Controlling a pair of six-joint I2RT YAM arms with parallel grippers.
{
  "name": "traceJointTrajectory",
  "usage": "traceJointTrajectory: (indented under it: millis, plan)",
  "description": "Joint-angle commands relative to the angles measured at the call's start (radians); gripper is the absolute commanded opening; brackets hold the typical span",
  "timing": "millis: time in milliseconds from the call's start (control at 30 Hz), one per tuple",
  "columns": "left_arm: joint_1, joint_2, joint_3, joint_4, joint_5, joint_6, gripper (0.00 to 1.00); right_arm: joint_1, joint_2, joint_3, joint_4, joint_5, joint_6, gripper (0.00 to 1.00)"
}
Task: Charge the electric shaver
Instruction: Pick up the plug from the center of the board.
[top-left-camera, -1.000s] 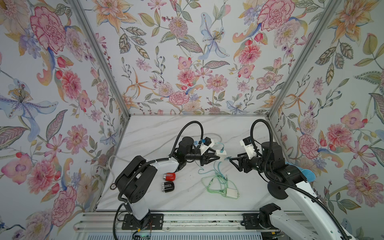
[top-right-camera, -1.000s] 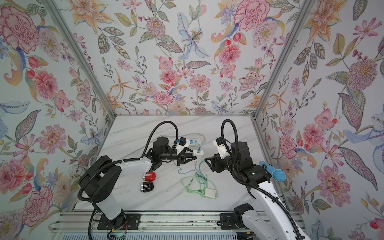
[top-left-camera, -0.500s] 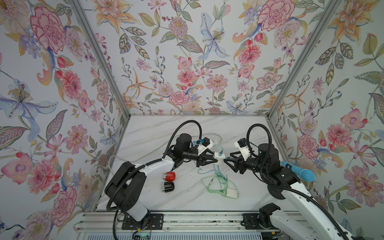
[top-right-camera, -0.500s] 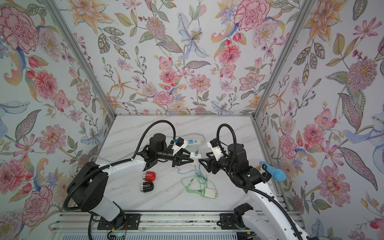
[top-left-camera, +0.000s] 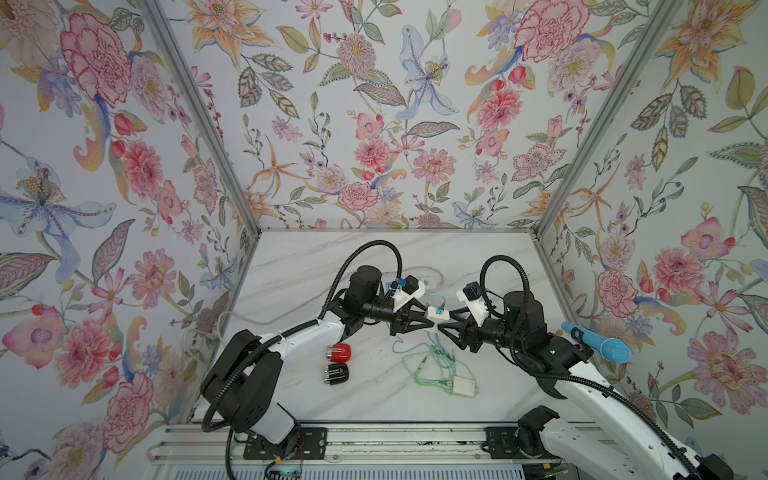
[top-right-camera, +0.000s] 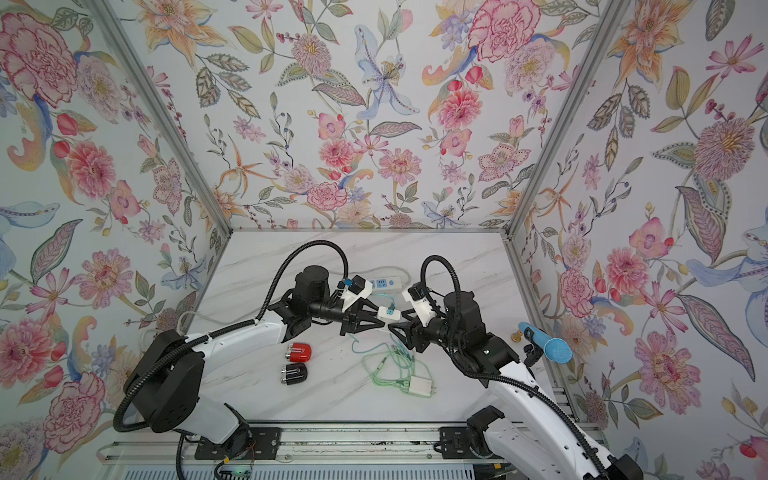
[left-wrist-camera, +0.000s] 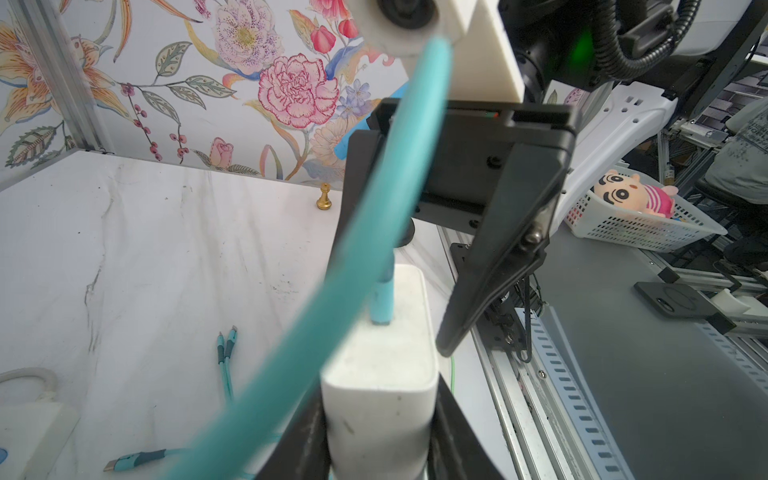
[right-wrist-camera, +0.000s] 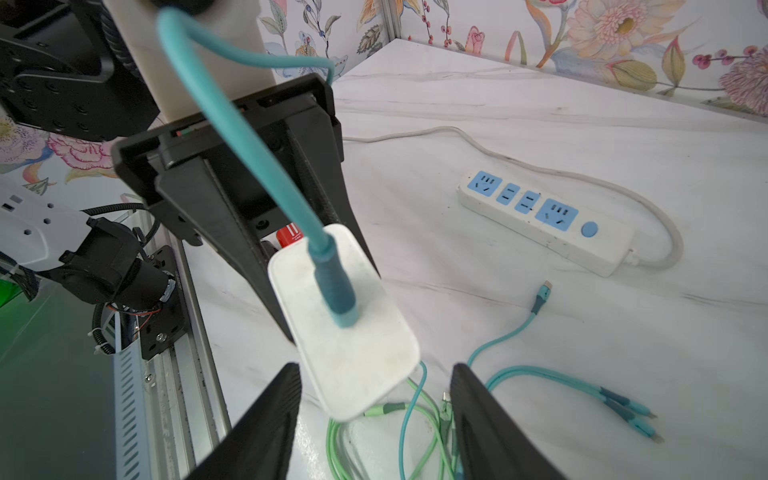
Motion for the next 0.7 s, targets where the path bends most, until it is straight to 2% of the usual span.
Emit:
traceJointTrajectory:
  millis: [0,267,667]
  plan:
    - [0.008,-0.025,0.025,-0.008,0.037,0.021,0.00,0.005,0.005,0.005,0.045,-0.019,-0.010,0.58]
    - [0.008,-0.029,0.033,-0.015,0.057,0.018,0.00,0.006,0.035,0.002,0.093,-0.097,-0.008,0.53]
    - [0.002,-0.011,0.043,-0.003,0.060,0.009,0.00,0.017,0.062,-0.005,0.125,-0.121,-0.002,0.40]
